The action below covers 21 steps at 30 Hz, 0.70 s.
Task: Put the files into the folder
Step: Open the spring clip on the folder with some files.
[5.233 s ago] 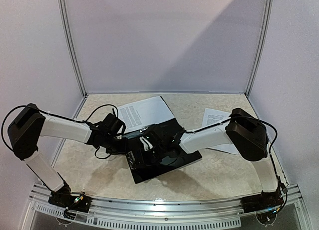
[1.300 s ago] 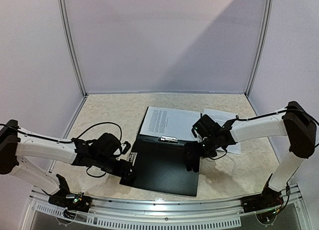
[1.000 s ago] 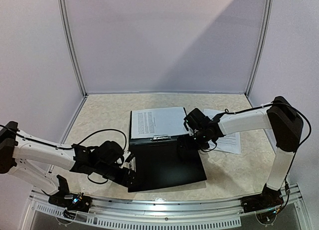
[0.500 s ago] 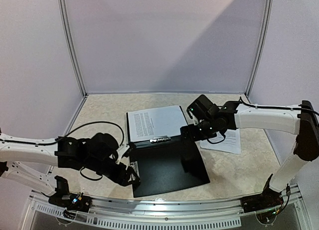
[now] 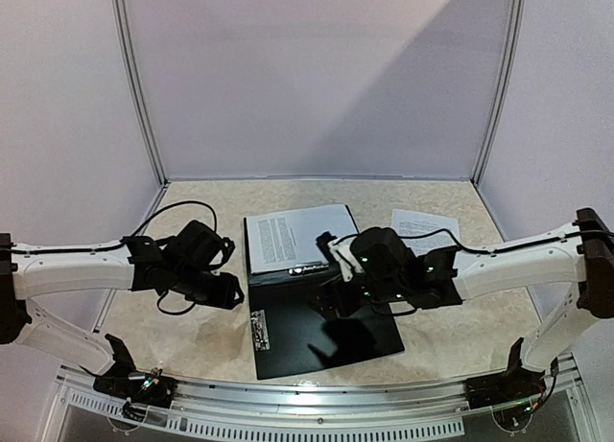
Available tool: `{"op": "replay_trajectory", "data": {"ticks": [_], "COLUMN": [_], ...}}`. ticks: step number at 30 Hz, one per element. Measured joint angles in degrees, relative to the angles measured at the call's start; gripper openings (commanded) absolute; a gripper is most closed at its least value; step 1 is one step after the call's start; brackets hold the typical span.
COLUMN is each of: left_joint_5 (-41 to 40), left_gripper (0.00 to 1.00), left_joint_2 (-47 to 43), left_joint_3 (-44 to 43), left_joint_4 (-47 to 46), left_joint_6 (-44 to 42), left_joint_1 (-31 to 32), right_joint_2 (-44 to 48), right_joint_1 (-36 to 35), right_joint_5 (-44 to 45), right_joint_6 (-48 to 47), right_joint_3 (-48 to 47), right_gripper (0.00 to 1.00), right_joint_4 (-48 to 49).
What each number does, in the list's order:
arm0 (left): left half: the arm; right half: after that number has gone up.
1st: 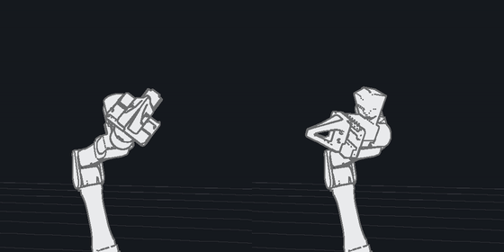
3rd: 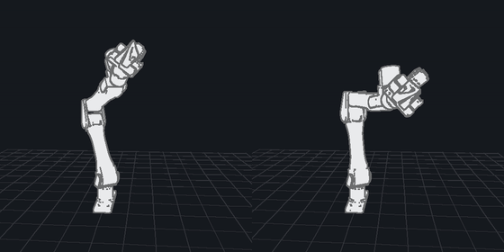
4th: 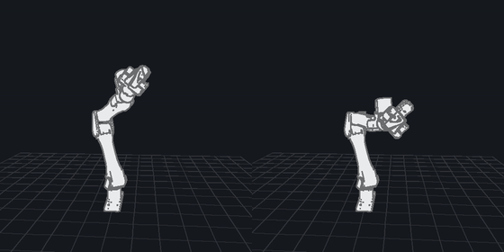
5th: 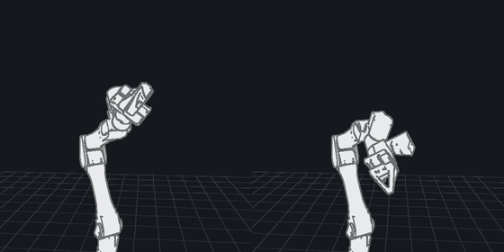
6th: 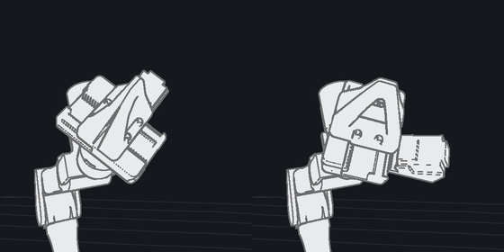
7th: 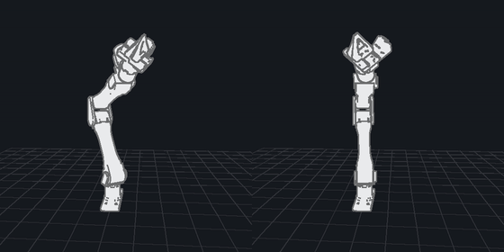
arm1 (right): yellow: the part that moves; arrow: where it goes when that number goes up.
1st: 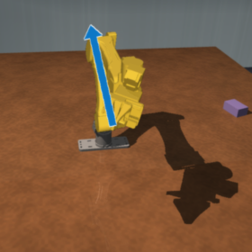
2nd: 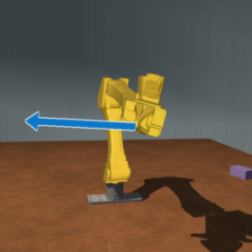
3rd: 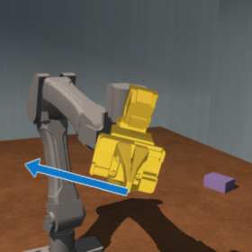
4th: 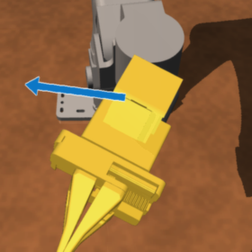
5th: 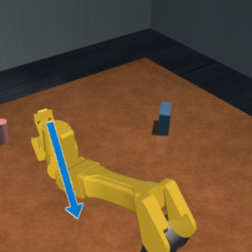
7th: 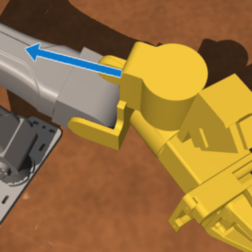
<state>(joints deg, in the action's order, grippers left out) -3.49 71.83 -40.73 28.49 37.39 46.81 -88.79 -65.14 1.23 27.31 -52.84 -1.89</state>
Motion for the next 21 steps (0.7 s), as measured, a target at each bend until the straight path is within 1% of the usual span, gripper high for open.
{"op": "replay_trajectory", "data": {"ticks": [1,4,6,8,15,18,21], "left_joint_5": [0.5,2.0,3.2,4.4,6.1,6.3,6.7], "left_gripper": [0.44,0.43,0.42,0.41,0.34,0.32,0.30], "left_joint_2": [0.6,1.2,2.1,3.3,6.1,7.7,9.5], "left_joint_3": [0.7,2.2,3.1,3.5,4.1,4.1,4.1], "left_joint_4": [-1.4,-4.0,-5.7,-7.3,-11.4,-12.7,-13.4], "left_joint_6": [-0.1,-0.1,-0.1,-0.1,-0.1,-0.4,-0.7], "left_joint_1": [-0.2,-0.6,-0.6,-0.7,-0.7,-0.8,-0.8], "right_joint_2": [-2.4,-8.8,-13.1,-16.7,-29.3,-31.3,-32.2], "right_joint_1": [-0.9,-4.6,-6.4,-7.3,-7.5,-7.5,-7.5], "right_joint_5": [-1.2,-4.8,-7.9,-10.3,-13.6,-13.6,-13.6], "right_joint_6": [-0.5,-0.6,1.2,3.8,11.9,13.9,14.9], "right_joint_3": [-2.6,-11.0,-16.3,-19.3,-26.8,-27.6,-28.9], "right_gripper": [0.49,0.48,0.47,0.46,0.33,0.33,0.35], "right_joint_4": [0.0,-0.2,-0.1,0.0,-4.8,-7.1,-9.8]}}
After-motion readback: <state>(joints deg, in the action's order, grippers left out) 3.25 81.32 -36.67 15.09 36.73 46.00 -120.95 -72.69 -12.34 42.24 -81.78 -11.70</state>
